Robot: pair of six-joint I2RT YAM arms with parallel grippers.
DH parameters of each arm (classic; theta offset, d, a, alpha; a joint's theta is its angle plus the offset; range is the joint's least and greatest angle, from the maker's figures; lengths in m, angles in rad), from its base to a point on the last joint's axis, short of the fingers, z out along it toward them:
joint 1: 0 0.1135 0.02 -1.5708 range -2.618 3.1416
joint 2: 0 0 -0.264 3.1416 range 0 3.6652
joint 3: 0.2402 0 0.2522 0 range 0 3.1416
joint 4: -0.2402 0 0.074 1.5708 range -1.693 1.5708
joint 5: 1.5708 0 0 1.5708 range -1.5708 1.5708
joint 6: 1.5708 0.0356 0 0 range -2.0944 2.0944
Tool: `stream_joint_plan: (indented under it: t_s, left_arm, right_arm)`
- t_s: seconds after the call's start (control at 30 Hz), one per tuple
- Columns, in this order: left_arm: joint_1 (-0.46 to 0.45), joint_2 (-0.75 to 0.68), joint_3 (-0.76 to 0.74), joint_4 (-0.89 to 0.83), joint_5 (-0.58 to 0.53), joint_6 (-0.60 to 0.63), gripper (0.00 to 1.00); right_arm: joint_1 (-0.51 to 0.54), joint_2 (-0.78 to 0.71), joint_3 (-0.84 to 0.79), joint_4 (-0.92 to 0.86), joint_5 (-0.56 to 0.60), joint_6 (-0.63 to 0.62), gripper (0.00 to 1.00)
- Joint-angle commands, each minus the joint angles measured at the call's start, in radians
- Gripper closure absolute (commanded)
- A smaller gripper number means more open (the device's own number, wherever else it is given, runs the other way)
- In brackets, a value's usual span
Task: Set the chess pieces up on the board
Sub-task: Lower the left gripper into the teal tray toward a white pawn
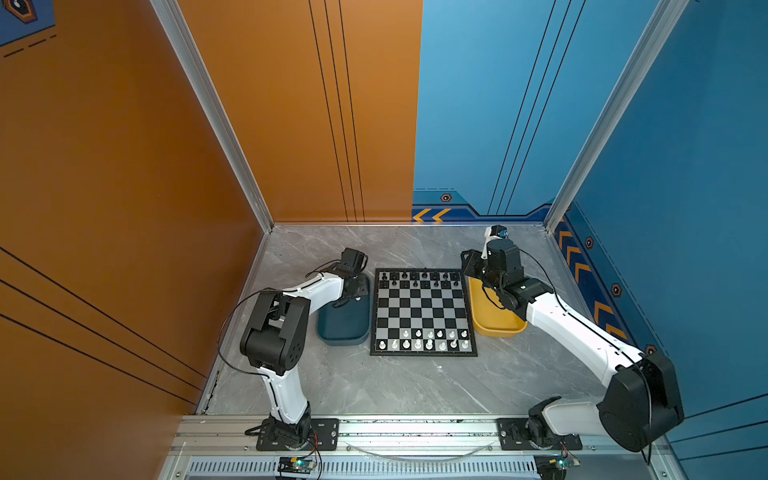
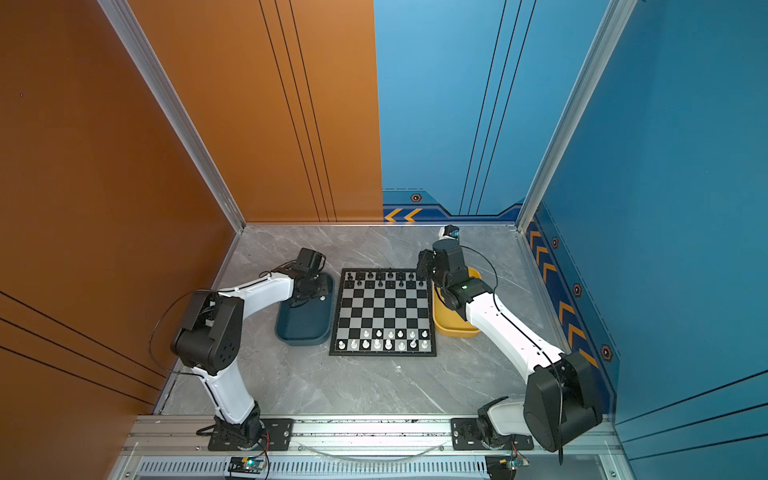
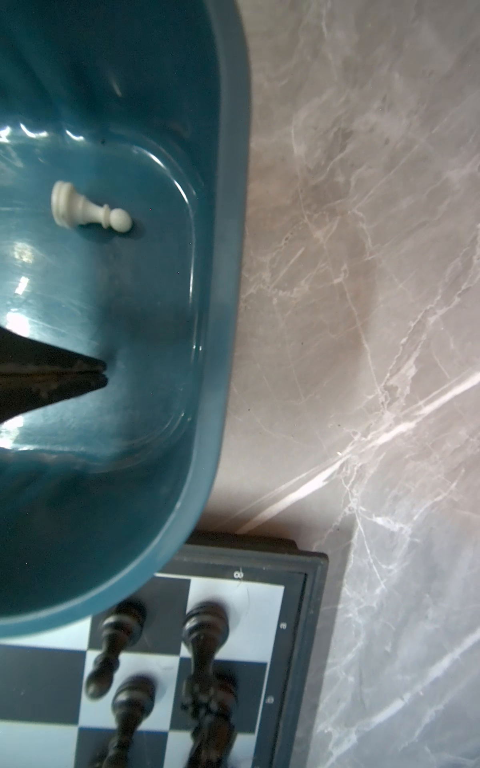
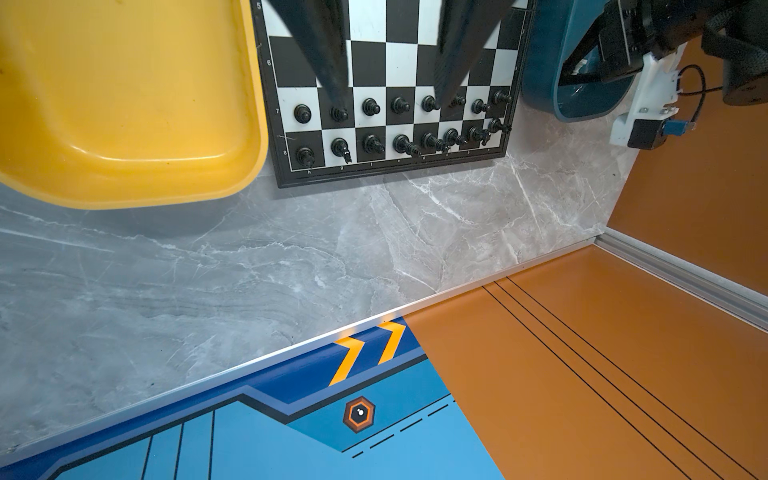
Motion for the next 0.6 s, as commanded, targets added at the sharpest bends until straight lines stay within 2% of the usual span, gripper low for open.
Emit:
stream_joint_plan:
  t_s: [0.0,0.2,0.47,0.57]
  left_arm:
    - [-0.009,-0.047,0.001,-0.023,-0.028,0.006,1.0]
    - [-0.008,-0.094,-0.022,-0.028,-0.043,0.009,0.97]
    - [0.006,-0.138,-0.026,-0.113,-0.129,0.038,0.8]
    - [0.006,-0.152,-0.029,-0.129,-0.104,0.043,0.77]
  right_arm:
    - [-0.001,0.007,0.021,0.009,-0.016,0.011,0.63]
    - [0.007,0.009,0.024,0.008,-0.016,0.011,0.63]
    - [0.011,0.022,0.035,0.002,-0.014,0.002,0.63]
    - [0.01,0.033,0.045,0.0,-0.026,0.001,0.63]
